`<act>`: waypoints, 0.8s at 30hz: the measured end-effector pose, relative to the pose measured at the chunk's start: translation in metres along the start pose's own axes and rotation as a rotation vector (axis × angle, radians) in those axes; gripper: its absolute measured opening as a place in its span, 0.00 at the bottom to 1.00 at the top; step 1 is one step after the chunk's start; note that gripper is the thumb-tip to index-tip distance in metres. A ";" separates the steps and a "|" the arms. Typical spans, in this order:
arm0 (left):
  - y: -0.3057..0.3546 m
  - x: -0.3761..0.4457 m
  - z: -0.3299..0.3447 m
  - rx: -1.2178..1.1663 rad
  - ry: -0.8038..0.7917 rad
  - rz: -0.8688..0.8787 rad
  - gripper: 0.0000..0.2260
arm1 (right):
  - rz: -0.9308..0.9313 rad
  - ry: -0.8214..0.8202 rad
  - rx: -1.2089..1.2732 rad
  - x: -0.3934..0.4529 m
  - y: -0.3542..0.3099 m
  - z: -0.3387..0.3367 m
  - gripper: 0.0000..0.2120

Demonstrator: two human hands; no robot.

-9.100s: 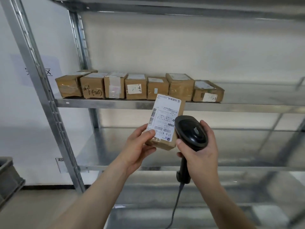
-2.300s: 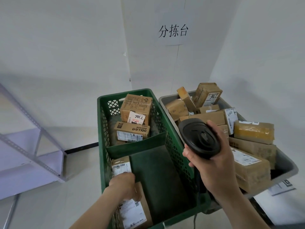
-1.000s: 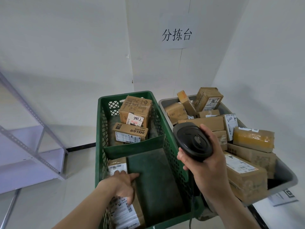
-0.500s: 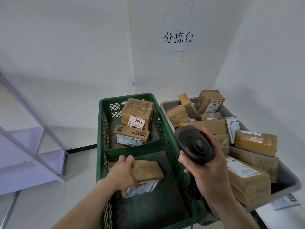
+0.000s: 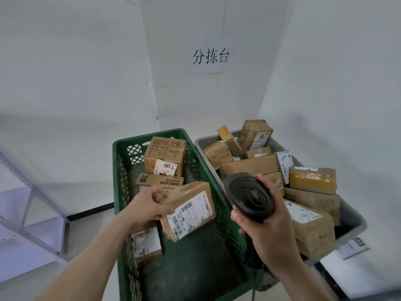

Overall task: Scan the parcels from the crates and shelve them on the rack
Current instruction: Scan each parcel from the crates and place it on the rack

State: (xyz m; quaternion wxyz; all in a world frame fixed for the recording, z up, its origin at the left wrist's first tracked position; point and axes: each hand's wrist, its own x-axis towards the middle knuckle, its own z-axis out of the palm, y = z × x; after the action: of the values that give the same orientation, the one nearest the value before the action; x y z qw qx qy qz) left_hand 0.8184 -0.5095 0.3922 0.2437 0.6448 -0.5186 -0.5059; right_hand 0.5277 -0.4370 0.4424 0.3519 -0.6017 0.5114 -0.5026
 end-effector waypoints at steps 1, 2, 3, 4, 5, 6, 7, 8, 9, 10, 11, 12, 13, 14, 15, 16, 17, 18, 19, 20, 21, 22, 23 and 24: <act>0.011 0.001 -0.006 -0.122 0.016 0.008 0.20 | 0.016 0.000 0.007 -0.001 -0.001 -0.002 0.40; 0.021 0.002 -0.010 -0.221 0.030 0.023 0.19 | 0.028 -0.003 0.014 -0.003 -0.003 -0.003 0.39; 0.033 0.003 -0.013 -0.293 0.040 0.045 0.19 | 0.037 -0.004 0.015 -0.004 -0.006 -0.004 0.39; 0.045 0.004 -0.014 -0.342 0.046 0.074 0.19 | 0.040 -0.002 0.009 -0.006 -0.009 -0.005 0.40; 0.057 0.004 -0.014 -0.373 0.047 0.105 0.19 | 0.043 0.001 0.000 -0.008 -0.012 -0.006 0.40; 0.069 0.004 -0.012 -0.389 0.043 0.137 0.19 | 0.040 0.004 -0.005 -0.010 -0.015 -0.007 0.40; 0.081 0.003 -0.010 -0.390 0.038 0.166 0.19 | 0.033 0.004 -0.012 -0.012 -0.019 -0.009 0.41; 0.093 0.001 -0.006 -0.379 0.032 0.193 0.19 | 0.023 0.003 -0.023 -0.014 -0.022 -0.012 0.41; 0.104 -0.001 -0.002 -0.363 0.029 0.218 0.19 | 0.012 0.004 -0.034 -0.017 -0.024 -0.016 0.42; 0.115 -0.004 0.002 -0.349 0.028 0.245 0.18 | -0.003 0.004 -0.046 -0.019 -0.027 -0.020 0.41; 0.125 -0.007 0.007 -0.339 0.031 0.270 0.18 | -0.019 0.001 -0.056 -0.021 -0.031 -0.025 0.40; 0.135 -0.011 0.012 -0.330 0.035 0.290 0.17 | -0.031 -0.003 -0.066 -0.024 -0.035 -0.030 0.40; 0.144 -0.015 0.018 -0.319 0.036 0.308 0.17 | -0.042 -0.007 -0.079 -0.027 -0.039 -0.036 0.40; 0.152 -0.019 0.023 -0.300 0.035 0.323 0.17 | -0.055 -0.005 -0.103 -0.029 -0.042 -0.042 0.40; 0.160 -0.023 0.029 -0.275 0.033 0.336 0.17 | -0.072 -0.001 -0.123 -0.033 -0.044 -0.048 0.40; 0.167 -0.028 0.035 -0.247 0.033 0.346 0.16 | -0.082 0.006 -0.131 -0.037 -0.047 -0.055 0.40; 0.174 -0.035 0.042 -0.220 0.032 0.355 0.16 | -0.084 0.012 -0.130 -0.042 -0.051 -0.062 0.40; 0.180 -0.041 0.049 -0.198 0.030 0.365 0.16 | -0.087 0.014 -0.126 -0.047 -0.055 -0.070 0.40; 0.186 -0.049 0.057 -0.181 0.027 0.373 0.15 | -0.092 0.020 -0.124 -0.052 -0.058 -0.078 0.40; 0.191 -0.056 0.066 -0.164 0.025 0.381 0.15 | -0.096 0.025 -0.119 -0.058 -0.061 -0.087 0.39; 0.195 -0.064 0.076 -0.150 0.024 0.389 0.15 | -0.093 0.027 -0.107 -0.064 -0.063 -0.096 0.39; 0.199 -0.072 0.086 -0.134 0.023 0.395 0.15 | -0.081 0.028 -0.087 -0.071 -0.064 -0.106 0.38; 0.203 -0.080 0.096 -0.116 0.025 0.399 0.15 | -0.066 0.030 -0.067 -0.078 -0.065 -0.116 0.38; 0.206 -0.086 0.107 -0.099 0.028 0.401 0.15 | -0.055 0.034 -0.055 -0.084 -0.065 -0.125 0.39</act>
State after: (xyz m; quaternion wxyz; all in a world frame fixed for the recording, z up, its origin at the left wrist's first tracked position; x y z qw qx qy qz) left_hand 0.6391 -0.4787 0.5603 0.3783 0.5227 -0.6076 -0.4632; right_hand 0.4263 -0.3292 0.5142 0.3126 -0.6164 0.5141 -0.5081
